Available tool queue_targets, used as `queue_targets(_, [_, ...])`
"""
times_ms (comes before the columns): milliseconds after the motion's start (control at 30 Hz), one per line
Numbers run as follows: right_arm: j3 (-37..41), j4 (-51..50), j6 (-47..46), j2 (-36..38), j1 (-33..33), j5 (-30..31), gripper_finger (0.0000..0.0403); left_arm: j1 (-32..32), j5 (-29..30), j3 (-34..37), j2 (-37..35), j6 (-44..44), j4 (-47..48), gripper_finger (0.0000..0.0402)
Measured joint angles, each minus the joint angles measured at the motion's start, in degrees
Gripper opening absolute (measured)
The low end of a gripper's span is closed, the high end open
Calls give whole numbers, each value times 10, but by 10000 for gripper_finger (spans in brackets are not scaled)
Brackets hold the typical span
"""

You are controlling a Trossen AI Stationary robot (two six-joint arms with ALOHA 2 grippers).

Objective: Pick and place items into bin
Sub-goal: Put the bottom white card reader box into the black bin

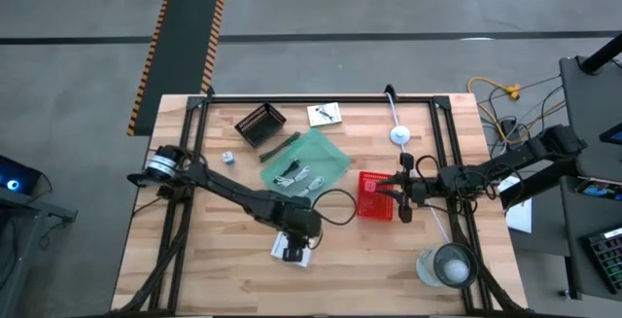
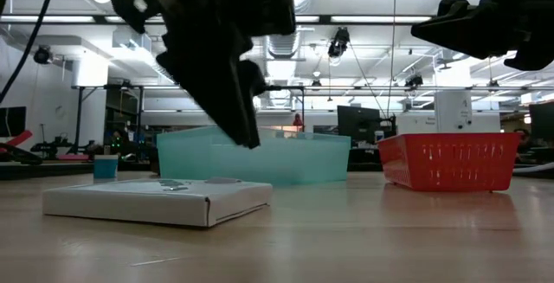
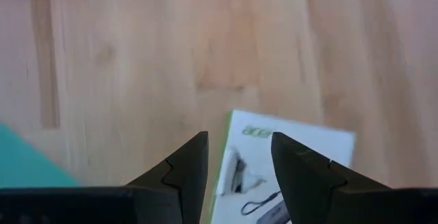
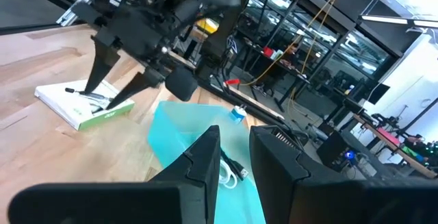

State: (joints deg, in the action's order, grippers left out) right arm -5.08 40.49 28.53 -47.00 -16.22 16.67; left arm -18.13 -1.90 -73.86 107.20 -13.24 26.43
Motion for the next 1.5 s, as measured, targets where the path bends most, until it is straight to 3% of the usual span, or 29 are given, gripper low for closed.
queue_targets(700, [0,0,0,0,0,0,68,0,0,74,8,-23,-70,138])
queue_targets(1067, [0,0,0,0,0,0,68,1,-8,73,7,-33,-69,81])
queue_targets(1300, [0,0,0,0,0,0,68,7,-10,76,7,-120,-64,27])
queue_targets(1500, [0,0,0,0,0,0,68,10,-22,76,19,-117,-64,5])
